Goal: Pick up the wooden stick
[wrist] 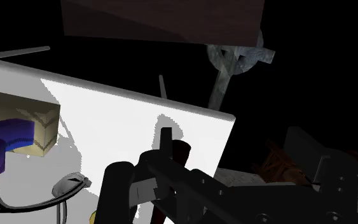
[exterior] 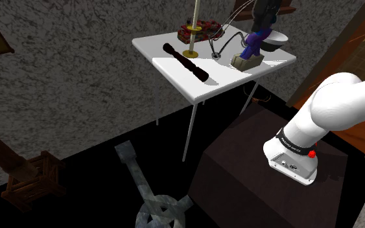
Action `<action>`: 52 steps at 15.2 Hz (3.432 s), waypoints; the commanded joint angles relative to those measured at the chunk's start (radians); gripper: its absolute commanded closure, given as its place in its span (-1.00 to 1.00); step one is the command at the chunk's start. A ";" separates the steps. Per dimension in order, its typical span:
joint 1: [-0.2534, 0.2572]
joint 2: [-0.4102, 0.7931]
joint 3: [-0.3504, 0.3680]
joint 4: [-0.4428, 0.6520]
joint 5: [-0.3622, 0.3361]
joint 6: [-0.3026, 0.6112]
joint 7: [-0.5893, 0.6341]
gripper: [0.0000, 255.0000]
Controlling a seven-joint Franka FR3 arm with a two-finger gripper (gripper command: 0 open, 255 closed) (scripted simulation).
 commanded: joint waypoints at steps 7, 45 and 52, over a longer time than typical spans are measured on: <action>-0.011 0.176 0.007 -0.003 0.000 0.181 0.015 -1.00; -0.042 1.114 -0.003 0.449 -0.016 0.674 0.085 1.00; -0.043 1.108 -0.003 0.456 -0.016 0.662 0.085 1.00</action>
